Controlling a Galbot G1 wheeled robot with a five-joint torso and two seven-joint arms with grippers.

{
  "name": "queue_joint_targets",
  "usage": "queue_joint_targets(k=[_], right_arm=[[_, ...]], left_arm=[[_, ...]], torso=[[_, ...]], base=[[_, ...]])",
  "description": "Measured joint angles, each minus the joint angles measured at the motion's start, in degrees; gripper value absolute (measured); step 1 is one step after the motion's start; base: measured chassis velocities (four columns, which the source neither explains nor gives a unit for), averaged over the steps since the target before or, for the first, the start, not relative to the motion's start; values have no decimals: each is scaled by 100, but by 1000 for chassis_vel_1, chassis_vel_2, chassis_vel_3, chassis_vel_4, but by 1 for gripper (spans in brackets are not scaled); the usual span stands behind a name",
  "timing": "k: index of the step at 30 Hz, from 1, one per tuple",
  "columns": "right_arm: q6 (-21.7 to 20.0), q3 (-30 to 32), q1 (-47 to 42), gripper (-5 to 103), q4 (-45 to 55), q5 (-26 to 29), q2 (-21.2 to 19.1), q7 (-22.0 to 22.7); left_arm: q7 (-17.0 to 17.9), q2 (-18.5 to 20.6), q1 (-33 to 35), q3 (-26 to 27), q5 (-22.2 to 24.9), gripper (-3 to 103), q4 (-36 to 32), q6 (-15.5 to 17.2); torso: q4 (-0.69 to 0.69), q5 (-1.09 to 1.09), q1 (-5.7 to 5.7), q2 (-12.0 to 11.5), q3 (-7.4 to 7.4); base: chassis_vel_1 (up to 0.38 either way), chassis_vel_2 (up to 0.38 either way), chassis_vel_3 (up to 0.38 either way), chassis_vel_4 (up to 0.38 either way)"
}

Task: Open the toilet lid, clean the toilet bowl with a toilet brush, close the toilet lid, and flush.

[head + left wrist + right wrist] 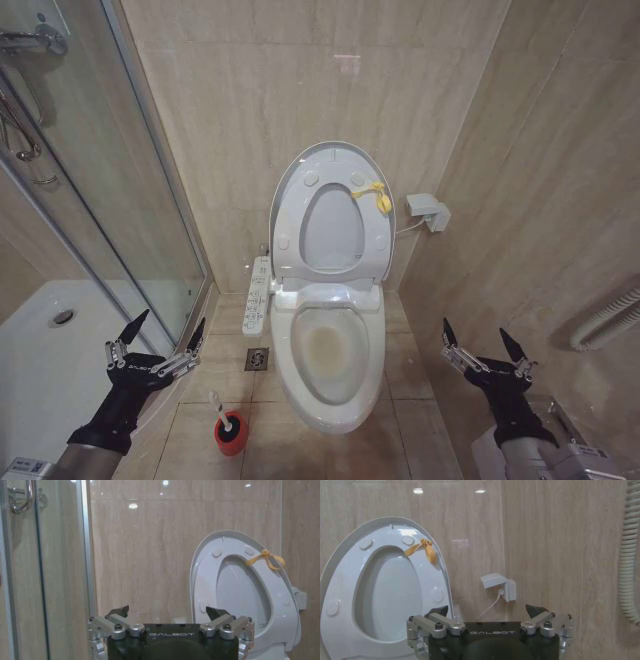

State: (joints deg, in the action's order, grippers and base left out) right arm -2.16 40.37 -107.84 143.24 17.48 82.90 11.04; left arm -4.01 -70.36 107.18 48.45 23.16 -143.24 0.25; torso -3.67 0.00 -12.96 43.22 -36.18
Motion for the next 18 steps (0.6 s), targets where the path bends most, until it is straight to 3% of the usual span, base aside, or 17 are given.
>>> queue_joint_targets(k=[9,12,18], right_arm=[[-28,0,8,100,0,0,-15,0],[-253,-15,67,100,0,2,-111,2],[-1288,-95,418,100,0,241,-630,32]], left_arm=[[0,0,0,0,0,100,0,0],[0,0,0,0,0,100,0,0],[0,0,0,0,0,100,0,0]], torso=[[0,0,0,0,0],[-1,0,0,0,0],[3,-1,0,0,0]], base=[[0,0,0,0],[0,0,0,0],[0,0,0,0]])
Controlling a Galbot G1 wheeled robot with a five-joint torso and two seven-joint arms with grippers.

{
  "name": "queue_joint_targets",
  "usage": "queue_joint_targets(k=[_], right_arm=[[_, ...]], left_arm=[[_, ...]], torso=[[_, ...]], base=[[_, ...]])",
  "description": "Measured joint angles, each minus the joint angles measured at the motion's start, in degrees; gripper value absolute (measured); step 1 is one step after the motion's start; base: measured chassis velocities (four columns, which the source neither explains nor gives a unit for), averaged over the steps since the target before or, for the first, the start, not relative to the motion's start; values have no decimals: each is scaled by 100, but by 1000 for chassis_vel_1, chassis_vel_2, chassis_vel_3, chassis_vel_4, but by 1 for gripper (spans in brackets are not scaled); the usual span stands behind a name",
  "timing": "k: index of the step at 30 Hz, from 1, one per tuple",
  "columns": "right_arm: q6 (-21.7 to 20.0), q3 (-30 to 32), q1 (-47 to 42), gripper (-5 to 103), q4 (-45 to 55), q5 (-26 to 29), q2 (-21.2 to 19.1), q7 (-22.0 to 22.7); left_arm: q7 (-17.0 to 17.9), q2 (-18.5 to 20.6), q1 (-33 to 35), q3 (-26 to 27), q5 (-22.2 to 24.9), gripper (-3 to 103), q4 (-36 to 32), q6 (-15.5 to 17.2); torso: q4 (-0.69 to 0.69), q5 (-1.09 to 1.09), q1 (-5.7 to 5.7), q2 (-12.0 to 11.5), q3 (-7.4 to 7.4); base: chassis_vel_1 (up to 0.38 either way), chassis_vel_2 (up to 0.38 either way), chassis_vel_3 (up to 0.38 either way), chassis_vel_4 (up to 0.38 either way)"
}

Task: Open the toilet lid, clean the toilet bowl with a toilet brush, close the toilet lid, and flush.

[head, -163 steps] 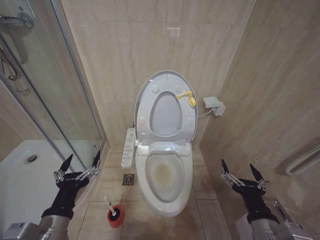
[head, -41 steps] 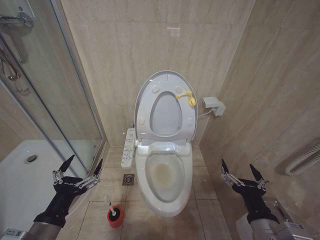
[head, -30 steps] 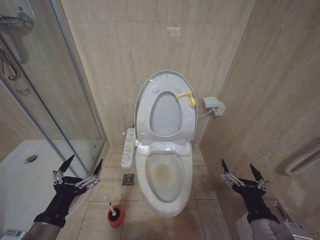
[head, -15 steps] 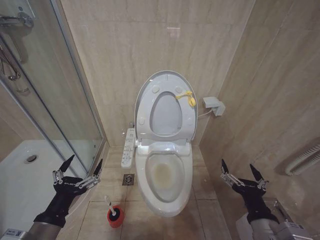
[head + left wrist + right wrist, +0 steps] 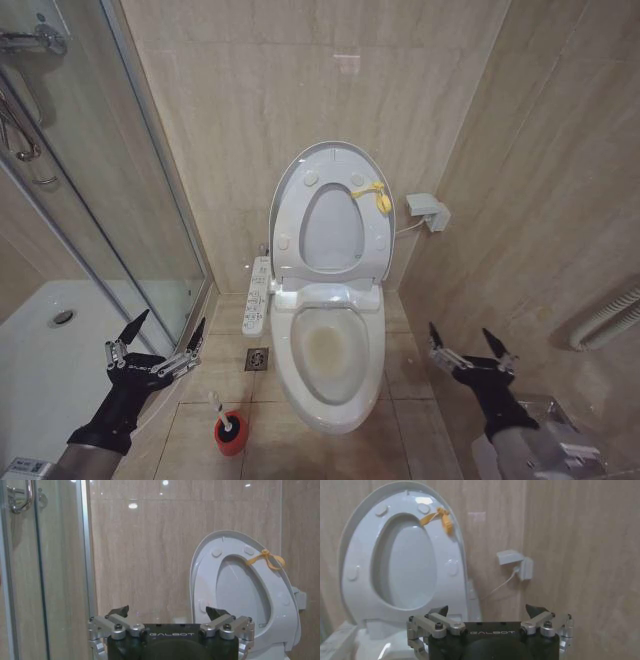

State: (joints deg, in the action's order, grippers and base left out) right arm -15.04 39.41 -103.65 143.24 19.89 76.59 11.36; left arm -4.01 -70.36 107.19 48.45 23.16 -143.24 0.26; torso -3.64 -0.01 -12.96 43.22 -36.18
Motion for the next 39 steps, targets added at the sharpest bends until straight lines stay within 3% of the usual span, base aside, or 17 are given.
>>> queue_joint_targets(k=[11,18,33,39], right_arm=[[-61,301,278,100,0,613,-244,142],[-104,339,1049,100,-92,981,-477,247],[-116,40,2960,100,-1749,1414,-1018,318],[-124,-234,4122,100,-2671,1534,-1304,326]], left_arm=[[0,0,0,0,0,100,0,0],[0,0,0,0,0,100,0,0],[1,0,0,0,0,100,0,0],[0,0,0,0,0,100,0,0]], torso=[[-3,0,0,0,0],[-1,1,0,0,0],[-3,0,0,0,0],[-1,-1,0,0,-1]], base=[[0,0,0,0],[0,0,0,0],[0,0,0,0],[0,0,0,0]])
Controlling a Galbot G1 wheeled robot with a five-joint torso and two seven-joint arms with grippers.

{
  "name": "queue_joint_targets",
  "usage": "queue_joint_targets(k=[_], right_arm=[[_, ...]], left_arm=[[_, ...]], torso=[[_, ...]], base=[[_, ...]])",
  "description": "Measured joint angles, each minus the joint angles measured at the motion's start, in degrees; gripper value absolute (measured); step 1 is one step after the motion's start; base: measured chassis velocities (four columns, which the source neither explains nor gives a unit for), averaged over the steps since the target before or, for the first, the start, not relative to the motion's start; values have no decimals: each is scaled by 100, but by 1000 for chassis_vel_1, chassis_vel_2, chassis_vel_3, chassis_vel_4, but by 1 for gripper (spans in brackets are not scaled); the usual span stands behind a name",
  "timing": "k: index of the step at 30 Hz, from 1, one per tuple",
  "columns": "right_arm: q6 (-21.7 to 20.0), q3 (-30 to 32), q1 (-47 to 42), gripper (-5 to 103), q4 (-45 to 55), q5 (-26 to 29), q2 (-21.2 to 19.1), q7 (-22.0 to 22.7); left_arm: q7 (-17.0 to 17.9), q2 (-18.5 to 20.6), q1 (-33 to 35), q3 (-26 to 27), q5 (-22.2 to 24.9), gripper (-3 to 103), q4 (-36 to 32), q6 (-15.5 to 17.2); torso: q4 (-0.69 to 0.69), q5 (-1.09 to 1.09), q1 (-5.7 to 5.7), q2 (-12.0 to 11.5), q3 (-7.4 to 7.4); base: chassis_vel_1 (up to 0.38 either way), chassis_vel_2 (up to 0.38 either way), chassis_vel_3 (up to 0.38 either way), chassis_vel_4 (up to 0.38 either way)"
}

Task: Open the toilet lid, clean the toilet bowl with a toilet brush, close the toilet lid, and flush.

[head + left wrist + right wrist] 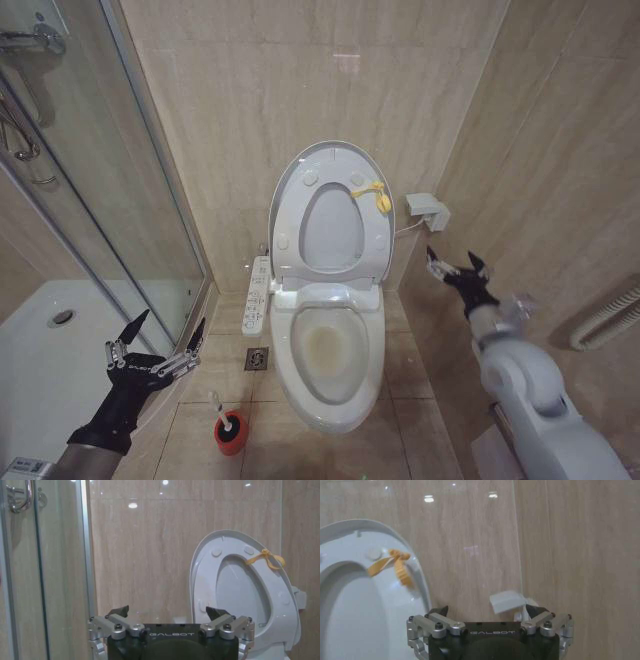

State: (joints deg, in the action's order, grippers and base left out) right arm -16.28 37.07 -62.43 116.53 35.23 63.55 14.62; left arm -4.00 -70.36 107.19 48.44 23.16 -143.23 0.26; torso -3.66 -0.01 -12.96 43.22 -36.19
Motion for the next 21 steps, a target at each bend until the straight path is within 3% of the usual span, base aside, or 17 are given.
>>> queue_joint_targets(k=[8,21], right_arm=[[127,-375,1319,100,-1214,-122,-20,-101],[551,-1030,2964,100,-2864,-948,280,-207]], left_arm=[[0,0,0,0,0,100,0,0],[0,0,0,0,0,100,0,0]], torso=[[-1,1,0,0,0],[-1,1,0,0,0]], base=[[0,0,0,0],[0,0,0,0]])
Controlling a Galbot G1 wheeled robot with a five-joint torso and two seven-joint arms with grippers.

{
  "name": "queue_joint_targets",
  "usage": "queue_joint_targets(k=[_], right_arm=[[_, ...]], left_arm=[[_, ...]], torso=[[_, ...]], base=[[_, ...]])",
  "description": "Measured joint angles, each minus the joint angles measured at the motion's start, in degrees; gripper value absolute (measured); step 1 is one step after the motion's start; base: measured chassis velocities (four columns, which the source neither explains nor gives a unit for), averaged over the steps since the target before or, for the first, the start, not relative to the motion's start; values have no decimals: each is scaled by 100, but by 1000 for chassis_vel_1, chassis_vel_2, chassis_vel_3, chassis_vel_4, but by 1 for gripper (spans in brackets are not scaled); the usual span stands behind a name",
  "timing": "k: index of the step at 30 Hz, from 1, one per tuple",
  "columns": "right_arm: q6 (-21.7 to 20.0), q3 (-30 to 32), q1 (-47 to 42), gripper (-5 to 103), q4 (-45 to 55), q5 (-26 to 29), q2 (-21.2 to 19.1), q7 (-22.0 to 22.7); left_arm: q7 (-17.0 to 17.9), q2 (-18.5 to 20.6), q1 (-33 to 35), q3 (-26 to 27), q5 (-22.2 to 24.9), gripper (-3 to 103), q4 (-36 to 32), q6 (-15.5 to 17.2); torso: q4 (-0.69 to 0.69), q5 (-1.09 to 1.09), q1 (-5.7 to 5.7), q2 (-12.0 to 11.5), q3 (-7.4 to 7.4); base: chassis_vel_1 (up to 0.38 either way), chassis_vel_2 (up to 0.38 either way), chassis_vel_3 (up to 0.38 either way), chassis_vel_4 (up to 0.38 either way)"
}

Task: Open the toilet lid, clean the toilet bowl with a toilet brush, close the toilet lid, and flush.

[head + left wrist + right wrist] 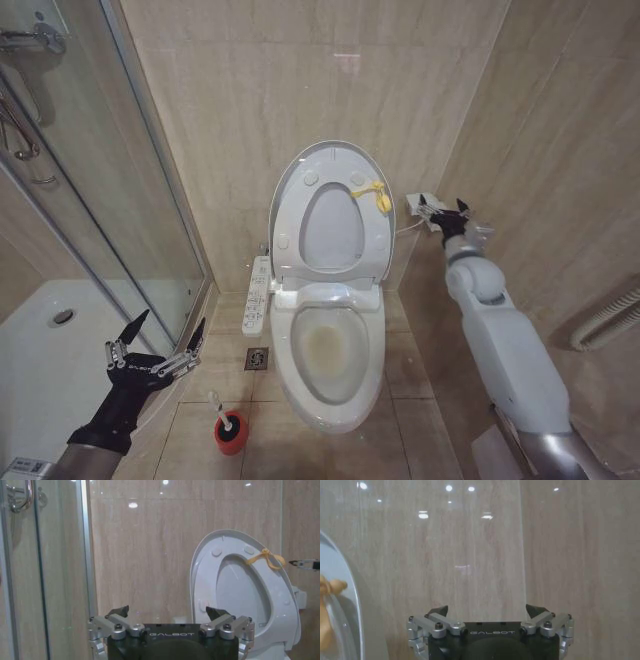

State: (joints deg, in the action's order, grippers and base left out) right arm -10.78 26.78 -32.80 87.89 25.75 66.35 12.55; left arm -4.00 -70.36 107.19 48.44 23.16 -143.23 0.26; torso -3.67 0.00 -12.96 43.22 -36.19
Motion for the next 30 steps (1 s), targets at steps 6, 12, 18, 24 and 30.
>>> queue_joint_targets(k=[6,12,18,24,30], right_arm=[[384,-252,458,100,-646,-498,152,67],[714,-359,942,100,-1225,-868,247,70],[968,-479,1391,100,-1730,-1071,408,15],[1103,-579,1624,100,-2029,-1222,543,-12],[1239,-648,1859,100,-2393,-1367,719,-54]], left_arm=[[0,0,0,0,0,100,0,0],[0,0,0,0,0,100,0,0],[0,0,0,0,0,100,0,0],[0,0,0,0,0,100,0,0],[0,0,0,0,0,100,0,0]], torso=[[2,-1,0,0,0],[-1,1,0,0,0],[0,1,0,0,0],[0,1,0,1,0],[0,1,0,1,0]], base=[[0,0,0,0],[0,0,0,0],[0,0,0,0],[0,0,0,0],[0,0,0,0]])
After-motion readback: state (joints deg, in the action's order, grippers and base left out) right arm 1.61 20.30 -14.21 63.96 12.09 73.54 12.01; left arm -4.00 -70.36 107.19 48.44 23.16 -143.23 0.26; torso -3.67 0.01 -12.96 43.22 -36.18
